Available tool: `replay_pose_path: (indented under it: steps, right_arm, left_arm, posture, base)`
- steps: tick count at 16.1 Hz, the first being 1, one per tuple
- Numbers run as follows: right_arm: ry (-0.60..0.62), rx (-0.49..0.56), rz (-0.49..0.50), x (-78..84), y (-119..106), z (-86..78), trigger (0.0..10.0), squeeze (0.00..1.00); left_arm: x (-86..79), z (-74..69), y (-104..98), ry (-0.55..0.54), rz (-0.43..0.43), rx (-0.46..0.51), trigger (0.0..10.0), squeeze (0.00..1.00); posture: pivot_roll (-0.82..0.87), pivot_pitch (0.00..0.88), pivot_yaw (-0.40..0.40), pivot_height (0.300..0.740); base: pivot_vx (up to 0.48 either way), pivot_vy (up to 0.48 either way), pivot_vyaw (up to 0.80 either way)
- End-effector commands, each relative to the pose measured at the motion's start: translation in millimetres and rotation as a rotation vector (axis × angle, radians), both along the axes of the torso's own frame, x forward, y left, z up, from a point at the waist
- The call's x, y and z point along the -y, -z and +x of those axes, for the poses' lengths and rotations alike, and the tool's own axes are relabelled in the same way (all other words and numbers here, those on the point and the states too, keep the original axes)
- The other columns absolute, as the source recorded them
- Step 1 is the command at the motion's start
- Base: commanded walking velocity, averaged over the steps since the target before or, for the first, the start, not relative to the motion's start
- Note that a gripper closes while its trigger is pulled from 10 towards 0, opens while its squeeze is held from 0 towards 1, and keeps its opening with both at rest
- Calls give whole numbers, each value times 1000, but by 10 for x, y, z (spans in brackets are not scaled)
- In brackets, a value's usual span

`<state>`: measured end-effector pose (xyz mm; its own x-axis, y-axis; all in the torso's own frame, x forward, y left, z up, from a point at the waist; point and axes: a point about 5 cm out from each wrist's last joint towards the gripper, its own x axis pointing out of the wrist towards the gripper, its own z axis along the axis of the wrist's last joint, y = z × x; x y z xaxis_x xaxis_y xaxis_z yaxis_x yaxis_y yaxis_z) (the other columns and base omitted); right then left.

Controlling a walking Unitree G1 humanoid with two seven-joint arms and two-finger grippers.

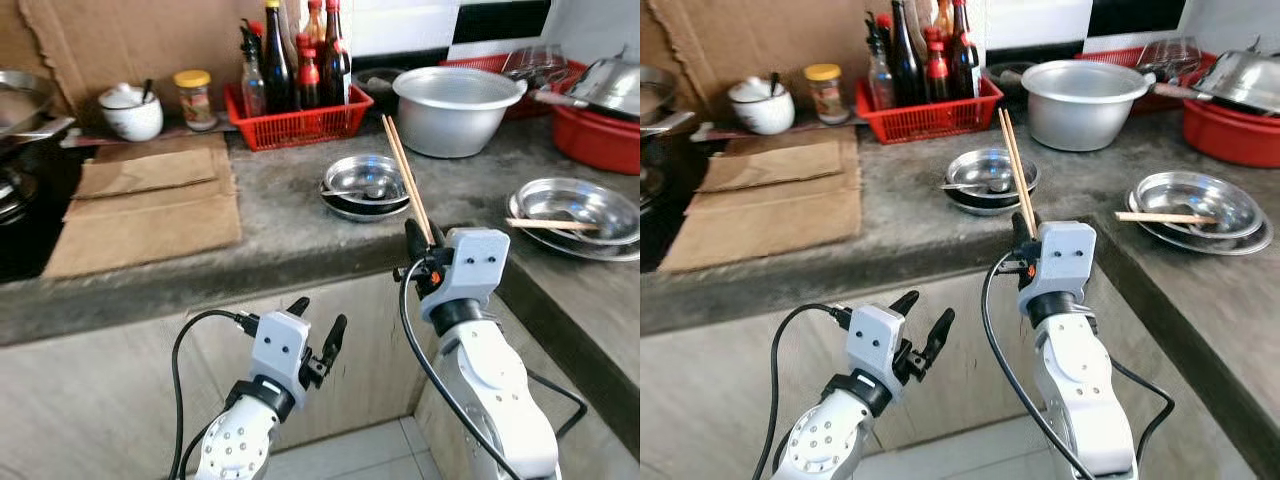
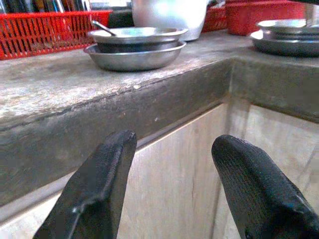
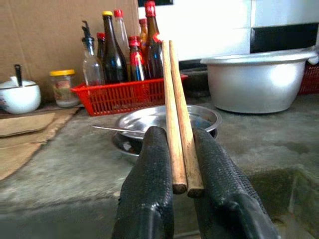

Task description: Kitchen organization

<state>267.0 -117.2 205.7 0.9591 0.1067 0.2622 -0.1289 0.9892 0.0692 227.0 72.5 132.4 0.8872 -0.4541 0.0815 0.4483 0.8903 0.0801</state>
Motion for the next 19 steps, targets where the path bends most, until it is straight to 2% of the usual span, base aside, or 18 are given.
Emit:
replay_pose_path:
  steps: [1, 13, 19]
  right_arm:
    - [-17, 11, 6, -21, -29, -25, 10000, 0]
    - [1, -5, -7, 10, 31, -64, 10000, 0]
    - [36, -46, -43, 90, 173, -132, 10000, 0]
  left_arm:
    - [-5, 2, -2, 2, 10, 7, 10000, 0]
    - [-4, 10, 0, 3, 12, 8, 10000, 0]
    - [-5, 15, 1, 4, 11, 7, 10000, 0]
  posture:
    - [-34, 41, 15, 740]
    - [-38, 40, 18, 740]
    - [-38, 41, 16, 740]
  base:
    - [-311, 0, 0]
    - [-314, 0, 0]
    - [-319, 0, 0]
